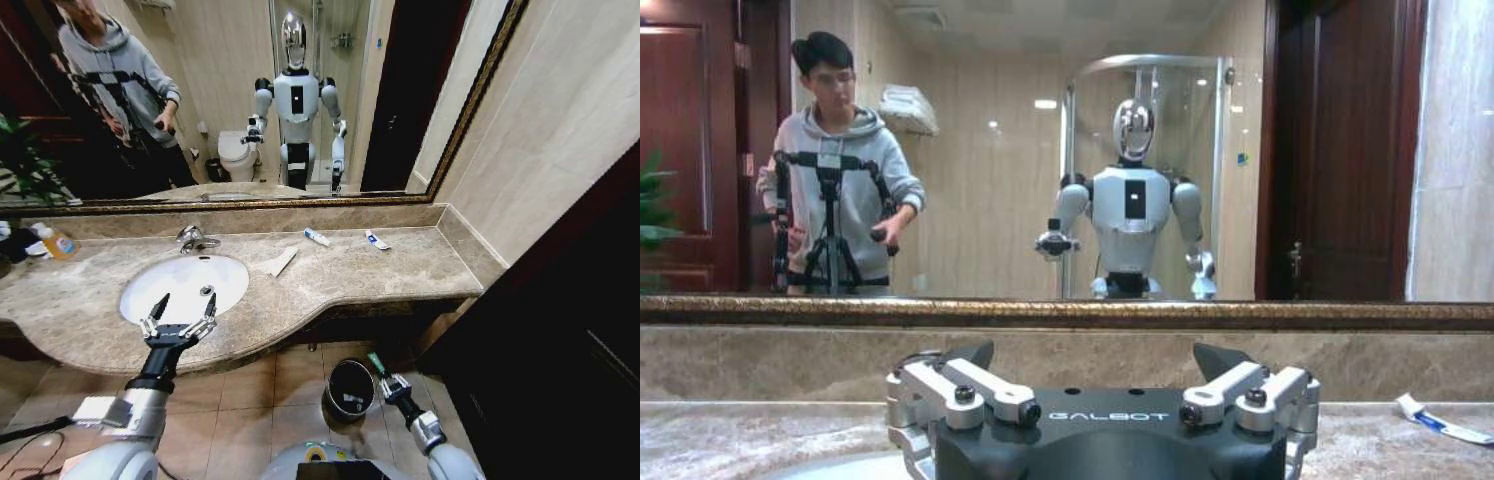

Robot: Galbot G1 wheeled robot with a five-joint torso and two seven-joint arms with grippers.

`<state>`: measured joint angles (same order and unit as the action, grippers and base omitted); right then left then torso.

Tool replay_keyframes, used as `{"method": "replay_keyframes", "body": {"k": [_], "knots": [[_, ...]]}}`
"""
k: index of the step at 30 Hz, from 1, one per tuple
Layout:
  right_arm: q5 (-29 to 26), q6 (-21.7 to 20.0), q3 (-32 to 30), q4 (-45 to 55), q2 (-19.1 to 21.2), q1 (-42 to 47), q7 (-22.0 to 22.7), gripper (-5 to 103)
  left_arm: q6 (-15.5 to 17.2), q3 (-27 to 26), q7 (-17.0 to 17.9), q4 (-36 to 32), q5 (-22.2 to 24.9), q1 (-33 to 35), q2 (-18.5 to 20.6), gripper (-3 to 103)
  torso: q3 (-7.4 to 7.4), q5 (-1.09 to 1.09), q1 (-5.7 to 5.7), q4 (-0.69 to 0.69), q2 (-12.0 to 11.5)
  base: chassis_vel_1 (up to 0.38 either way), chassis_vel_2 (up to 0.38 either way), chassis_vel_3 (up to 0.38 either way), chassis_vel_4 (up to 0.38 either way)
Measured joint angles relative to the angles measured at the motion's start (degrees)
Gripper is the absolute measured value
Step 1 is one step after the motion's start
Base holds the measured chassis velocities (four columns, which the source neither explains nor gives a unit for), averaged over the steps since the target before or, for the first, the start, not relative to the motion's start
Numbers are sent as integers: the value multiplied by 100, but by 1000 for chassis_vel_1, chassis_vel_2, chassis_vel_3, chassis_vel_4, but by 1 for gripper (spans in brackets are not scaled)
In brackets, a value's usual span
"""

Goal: Pick up the trash from the sink and place it in the trash bin.

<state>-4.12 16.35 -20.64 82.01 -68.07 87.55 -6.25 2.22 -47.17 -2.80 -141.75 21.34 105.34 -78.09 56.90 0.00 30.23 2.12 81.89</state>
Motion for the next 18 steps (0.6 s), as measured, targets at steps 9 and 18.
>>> {"method": "replay_keyframes", "body": {"k": [9, 18], "knots": [[813, -286, 359, -1120, -248, -673, -379, 21, 0, 0, 0, 0, 0, 0, 0, 100, 0, 0, 0, 0, 0, 0, 0, 0, 0], [1464, -273, 379, -2673, -879, -1570, -381, 21, 0, 0, 0, 0, 0, 0, 0, 100, 0, 0, 0, -1, 0, 0, 0, 0, 0]]}}
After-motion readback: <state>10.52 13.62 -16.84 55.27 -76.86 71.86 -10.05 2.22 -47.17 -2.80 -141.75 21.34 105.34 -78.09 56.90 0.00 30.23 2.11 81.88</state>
